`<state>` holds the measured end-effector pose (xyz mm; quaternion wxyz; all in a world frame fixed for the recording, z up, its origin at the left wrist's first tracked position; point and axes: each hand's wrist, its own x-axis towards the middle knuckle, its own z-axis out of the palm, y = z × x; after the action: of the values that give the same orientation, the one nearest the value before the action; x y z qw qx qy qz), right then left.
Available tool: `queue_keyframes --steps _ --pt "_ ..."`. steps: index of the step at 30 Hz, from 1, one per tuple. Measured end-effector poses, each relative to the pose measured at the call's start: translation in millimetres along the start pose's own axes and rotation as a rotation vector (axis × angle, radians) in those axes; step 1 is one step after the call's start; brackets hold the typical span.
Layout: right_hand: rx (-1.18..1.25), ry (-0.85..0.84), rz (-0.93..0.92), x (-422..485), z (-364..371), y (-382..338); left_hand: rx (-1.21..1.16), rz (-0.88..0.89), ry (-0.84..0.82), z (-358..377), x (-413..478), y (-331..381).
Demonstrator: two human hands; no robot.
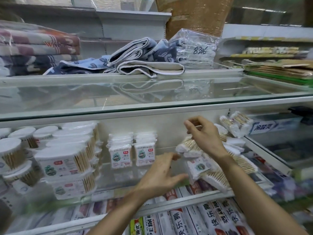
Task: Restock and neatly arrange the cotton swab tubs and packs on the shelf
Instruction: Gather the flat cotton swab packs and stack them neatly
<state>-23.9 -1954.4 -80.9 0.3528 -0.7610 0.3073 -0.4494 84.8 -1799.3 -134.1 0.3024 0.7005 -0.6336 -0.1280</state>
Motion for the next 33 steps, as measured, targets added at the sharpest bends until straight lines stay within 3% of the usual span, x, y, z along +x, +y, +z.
queue_keyframes --steps 5,9,15,20,24,27,29,33 --pt "-0.048 0.057 0.030 -10 -37 18 0.000 0.028 -0.100 27 25 24" --pt "-0.095 0.009 0.044 -14 -57 27 -0.009 0.029 -0.046 32 35 26" --pt "-0.036 -0.185 0.099 -15 -62 30 -0.011 0.100 0.002 1 27 22" --pt "0.000 -0.511 0.201 -19 -53 13 0.069 0.234 0.139 -31 25 8" --pt "0.159 -0.537 0.209 -17 -37 6 0.058 0.289 0.246 -43 17 0" --pt "0.343 -0.467 0.250 -16 -26 -1 -0.219 0.178 0.390 -42 7 -9" --pt "0.477 -0.430 0.313 -16 -17 -5 -0.513 0.029 0.392 -42 -1 -9" --pt "0.663 -0.450 0.351 -21 4 -12 -0.727 -0.096 0.393 -43 -11 -11"
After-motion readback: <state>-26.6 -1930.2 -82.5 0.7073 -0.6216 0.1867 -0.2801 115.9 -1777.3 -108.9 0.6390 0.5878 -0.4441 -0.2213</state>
